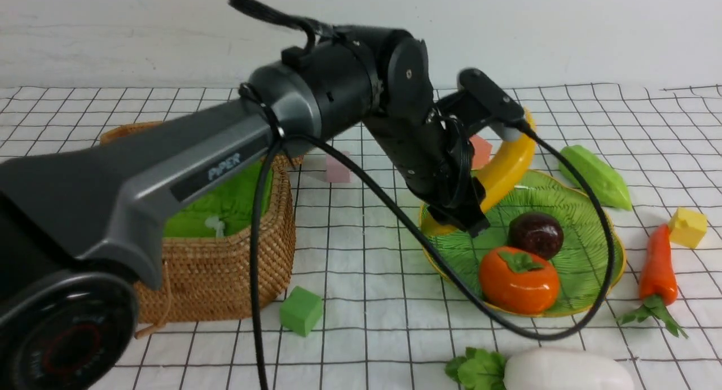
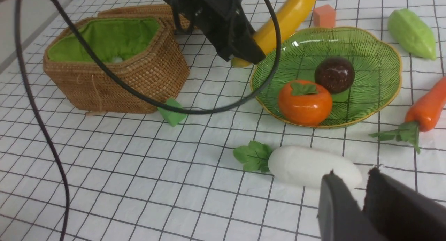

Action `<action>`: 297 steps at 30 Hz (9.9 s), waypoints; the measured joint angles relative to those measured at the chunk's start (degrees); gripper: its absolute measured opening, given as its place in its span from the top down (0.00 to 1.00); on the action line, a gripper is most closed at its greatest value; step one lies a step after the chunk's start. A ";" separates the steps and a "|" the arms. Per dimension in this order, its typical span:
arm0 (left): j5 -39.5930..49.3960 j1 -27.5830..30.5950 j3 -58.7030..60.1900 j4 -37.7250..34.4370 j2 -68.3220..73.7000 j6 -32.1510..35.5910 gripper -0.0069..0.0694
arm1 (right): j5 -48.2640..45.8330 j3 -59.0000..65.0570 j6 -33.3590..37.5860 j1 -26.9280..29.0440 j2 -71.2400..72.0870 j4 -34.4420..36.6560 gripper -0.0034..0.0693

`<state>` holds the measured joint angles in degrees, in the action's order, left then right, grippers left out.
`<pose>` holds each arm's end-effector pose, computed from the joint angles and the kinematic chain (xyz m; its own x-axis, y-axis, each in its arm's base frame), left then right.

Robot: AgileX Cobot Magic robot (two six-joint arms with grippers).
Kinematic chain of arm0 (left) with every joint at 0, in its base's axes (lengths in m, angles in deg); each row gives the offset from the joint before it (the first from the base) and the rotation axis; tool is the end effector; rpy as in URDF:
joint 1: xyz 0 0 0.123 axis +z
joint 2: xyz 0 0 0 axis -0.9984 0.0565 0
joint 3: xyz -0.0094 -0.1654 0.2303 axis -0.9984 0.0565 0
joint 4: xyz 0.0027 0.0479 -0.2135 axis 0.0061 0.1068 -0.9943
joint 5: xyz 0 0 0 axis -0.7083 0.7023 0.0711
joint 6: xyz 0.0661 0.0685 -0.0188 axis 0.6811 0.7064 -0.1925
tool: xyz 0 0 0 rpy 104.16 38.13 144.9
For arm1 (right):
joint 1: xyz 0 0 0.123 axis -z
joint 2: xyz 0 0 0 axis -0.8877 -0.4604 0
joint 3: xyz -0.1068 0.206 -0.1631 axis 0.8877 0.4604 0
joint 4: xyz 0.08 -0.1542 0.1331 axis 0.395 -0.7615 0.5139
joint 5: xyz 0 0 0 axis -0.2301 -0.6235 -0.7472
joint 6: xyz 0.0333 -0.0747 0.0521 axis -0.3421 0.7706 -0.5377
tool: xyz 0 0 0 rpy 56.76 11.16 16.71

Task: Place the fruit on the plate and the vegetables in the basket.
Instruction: Use the left arm to grab a banana and put it into the right plate, then take a daikon with your right arm and place it on the basket on the left, then use the right arm to grab a carrot and put it into the left basket, then take a chayote with your right arm and place it on the basket on the left.

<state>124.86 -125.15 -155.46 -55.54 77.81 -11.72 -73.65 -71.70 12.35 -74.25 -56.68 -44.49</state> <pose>0.3511 -0.3011 0.2557 -0.2770 0.7736 -0.5699 0.9073 0.4058 0.1099 -0.0489 0.0158 0.3633 -0.4450 0.0374 -0.8947 -0.3741 0.9000 0.2237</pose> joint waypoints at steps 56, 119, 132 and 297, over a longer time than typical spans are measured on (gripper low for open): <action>-15.97 0.00 81.04 4.08 -118.92 -32.44 0.93 | 10.01 0.14 31.32 -18.75 -52.04 1.16 0.66; -8.27 0.00 81.15 34.29 -119.47 -67.53 0.93 | 34.07 -71.84 41.83 -36.50 -113.89 1.31 0.04; -11.31 0.00 81.15 19.42 -119.47 -45.89 0.93 | 2.94 -72.99 19.79 -35.45 -96.28 -12.28 0.51; -18.20 0.00 81.15 15.30 -116.65 -39.39 0.86 | 4.55 -61.86 28.49 5.34 -103.33 6.72 0.31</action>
<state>106.67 -125.15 -74.31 -40.25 -38.84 -51.10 -69.11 -133.56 40.84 -68.91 -160.01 -37.77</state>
